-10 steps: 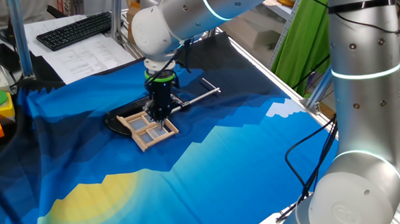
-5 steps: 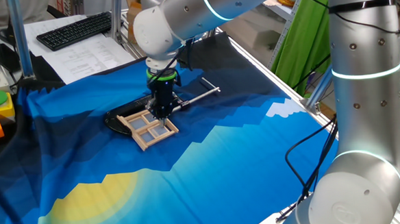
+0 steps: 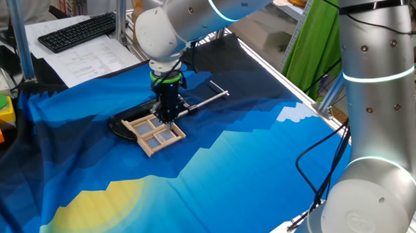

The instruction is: Close a sliding window

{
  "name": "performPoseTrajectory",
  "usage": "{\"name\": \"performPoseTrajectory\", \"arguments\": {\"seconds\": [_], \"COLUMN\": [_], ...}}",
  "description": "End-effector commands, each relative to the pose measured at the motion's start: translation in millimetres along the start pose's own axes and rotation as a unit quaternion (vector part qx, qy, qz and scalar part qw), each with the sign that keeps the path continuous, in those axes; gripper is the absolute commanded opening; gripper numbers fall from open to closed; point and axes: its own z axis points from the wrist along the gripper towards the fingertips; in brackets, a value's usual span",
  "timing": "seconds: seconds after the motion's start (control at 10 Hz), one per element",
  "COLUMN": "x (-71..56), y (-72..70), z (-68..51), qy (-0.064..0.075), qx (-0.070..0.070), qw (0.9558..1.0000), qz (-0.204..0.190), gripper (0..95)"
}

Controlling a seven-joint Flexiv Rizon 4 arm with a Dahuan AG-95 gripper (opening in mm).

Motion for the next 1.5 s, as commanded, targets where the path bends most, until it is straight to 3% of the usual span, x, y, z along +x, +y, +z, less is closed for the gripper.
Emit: {"name": "performPoseTrajectory", "arguments": {"seconds": [0.1, 0.8, 1.5], "x": [-0.4, 11.8, 10.5], "y": [2.7, 15.8, 12.6], "z": [0.8, 8.2, 9.0], "qy": [0.016, 0.014, 0.010], "qx": [-0.026, -0.034, -0.030], "qw": [0.9995, 0.9992, 0.9994], "qz": [0.008, 0.017, 0.015], "gripper": [0.0, 0.0, 0.0]}}
